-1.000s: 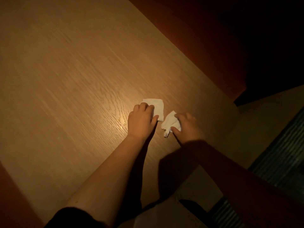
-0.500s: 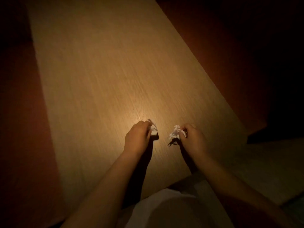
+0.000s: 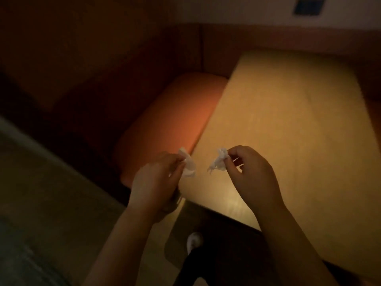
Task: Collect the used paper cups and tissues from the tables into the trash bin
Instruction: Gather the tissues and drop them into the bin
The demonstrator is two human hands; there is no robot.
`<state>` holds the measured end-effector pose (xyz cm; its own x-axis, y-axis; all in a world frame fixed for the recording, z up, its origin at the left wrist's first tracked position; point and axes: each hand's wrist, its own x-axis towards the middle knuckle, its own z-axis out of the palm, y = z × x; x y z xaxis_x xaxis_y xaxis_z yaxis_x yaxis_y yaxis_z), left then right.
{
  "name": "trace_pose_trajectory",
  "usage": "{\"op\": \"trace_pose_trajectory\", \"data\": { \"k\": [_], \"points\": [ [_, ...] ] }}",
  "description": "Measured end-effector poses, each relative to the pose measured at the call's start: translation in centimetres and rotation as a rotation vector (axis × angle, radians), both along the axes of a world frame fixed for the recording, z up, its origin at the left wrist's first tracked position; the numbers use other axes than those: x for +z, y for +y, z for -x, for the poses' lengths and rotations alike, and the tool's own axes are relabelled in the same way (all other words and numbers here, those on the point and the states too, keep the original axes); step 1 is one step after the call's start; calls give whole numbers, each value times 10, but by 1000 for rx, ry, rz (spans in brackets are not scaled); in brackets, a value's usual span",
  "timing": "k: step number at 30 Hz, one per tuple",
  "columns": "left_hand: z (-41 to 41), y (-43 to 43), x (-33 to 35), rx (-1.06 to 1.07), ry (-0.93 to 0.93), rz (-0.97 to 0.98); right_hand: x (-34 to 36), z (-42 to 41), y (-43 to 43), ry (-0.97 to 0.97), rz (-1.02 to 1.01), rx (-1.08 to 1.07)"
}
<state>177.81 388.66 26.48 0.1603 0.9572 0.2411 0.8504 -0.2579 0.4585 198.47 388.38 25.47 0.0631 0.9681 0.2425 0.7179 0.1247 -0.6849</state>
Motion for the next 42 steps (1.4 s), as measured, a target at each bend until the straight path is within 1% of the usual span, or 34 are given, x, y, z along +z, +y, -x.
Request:
{"op": "trace_pose_trajectory", "data": {
  "k": [4, 9, 13, 16, 20, 23, 25, 29, 32, 34, 37, 42],
  "points": [
    [94, -44, 27, 279, -21, -33, 34, 91, -5, -54, -45, 234],
    [217, -101, 45, 604, -53, -37, 62, 229, -14, -95, -88, 538],
    [324, -144, 49, 792, -50, -77, 67, 360, -22, -140, -126, 738],
    [411, -181, 54, 904, -14, -75, 69, 475, -32, -120, -137, 886],
    [521, -231, 67, 1097, -1, -92, 70, 620, -56, -170, -242, 1076],
    [589, -253, 73, 1216, 16, -66, 72, 697, -71, -132, -220, 1205],
    [625, -260, 73, 1264, 20, -47, 70, 737, -76, -111, -188, 1274],
    [688, -262, 64, 1344, -16, -31, 63, 815, -66, -115, -125, 1342],
    [741, -254, 51, 1402, -45, -32, 50, 881, -54, -128, -119, 1396],
    [783, -243, 43, 1434, -41, 0, 42, 929, -41, -95, -112, 1429],
    [855, -219, 38, 1464, -24, 43, 33, 1011, -14, -48, -115, 1475],
    [978, -184, 58, 1556, 39, 18, 42, 1162, 33, 7, -159, 1531]
  ]
}}
